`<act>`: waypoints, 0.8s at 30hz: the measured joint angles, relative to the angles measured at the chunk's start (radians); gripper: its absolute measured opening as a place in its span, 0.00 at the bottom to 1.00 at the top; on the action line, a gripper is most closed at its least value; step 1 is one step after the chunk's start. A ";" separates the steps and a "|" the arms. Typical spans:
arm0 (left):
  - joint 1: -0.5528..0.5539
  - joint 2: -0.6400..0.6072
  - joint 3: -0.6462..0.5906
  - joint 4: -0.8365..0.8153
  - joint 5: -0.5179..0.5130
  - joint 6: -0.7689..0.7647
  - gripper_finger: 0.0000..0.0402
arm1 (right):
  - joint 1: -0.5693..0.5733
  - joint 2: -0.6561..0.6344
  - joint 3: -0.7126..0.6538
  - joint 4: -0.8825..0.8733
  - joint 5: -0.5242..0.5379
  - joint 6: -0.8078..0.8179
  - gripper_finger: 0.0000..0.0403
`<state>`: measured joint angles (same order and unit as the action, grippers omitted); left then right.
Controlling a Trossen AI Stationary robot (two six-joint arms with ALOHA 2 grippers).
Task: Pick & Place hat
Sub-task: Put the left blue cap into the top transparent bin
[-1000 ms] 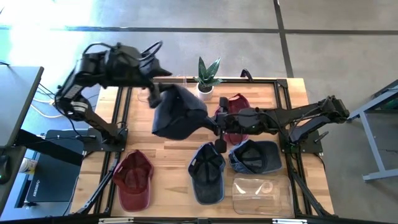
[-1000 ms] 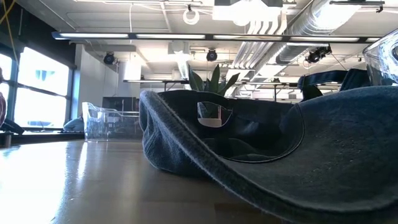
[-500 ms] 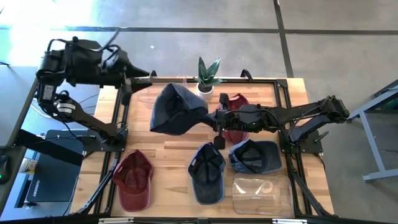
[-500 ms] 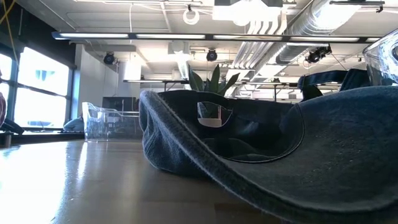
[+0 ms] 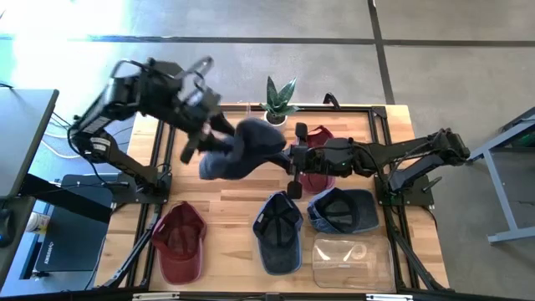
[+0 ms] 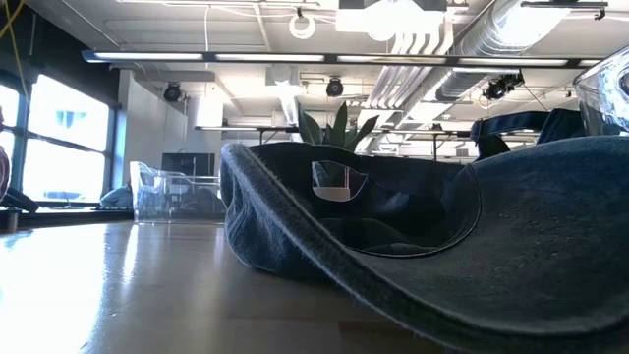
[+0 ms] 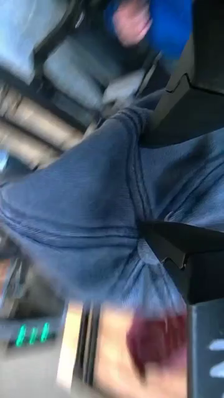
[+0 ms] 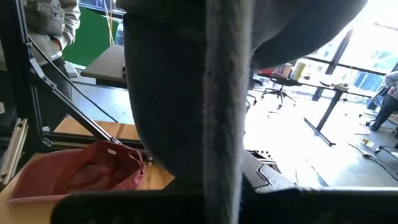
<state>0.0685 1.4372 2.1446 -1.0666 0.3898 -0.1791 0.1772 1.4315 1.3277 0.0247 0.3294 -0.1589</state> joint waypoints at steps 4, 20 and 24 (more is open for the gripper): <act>-0.067 0.040 -0.002 0.015 -0.050 0.030 0.49 | 0.000 0.000 0.000 0.000 0.015 0.000 0.03; -0.238 0.039 0.194 -0.210 -0.855 0.082 0.49 | -0.004 0.000 0.000 -0.005 0.031 0.000 0.04; -0.241 0.034 0.206 -0.106 -0.578 0.121 0.49 | -0.012 0.000 0.000 -0.005 0.031 0.000 0.02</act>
<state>-0.1722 1.4716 2.3510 -1.1727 -0.1879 -0.0576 0.1656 1.4311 1.3277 0.0196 0.3607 -0.1585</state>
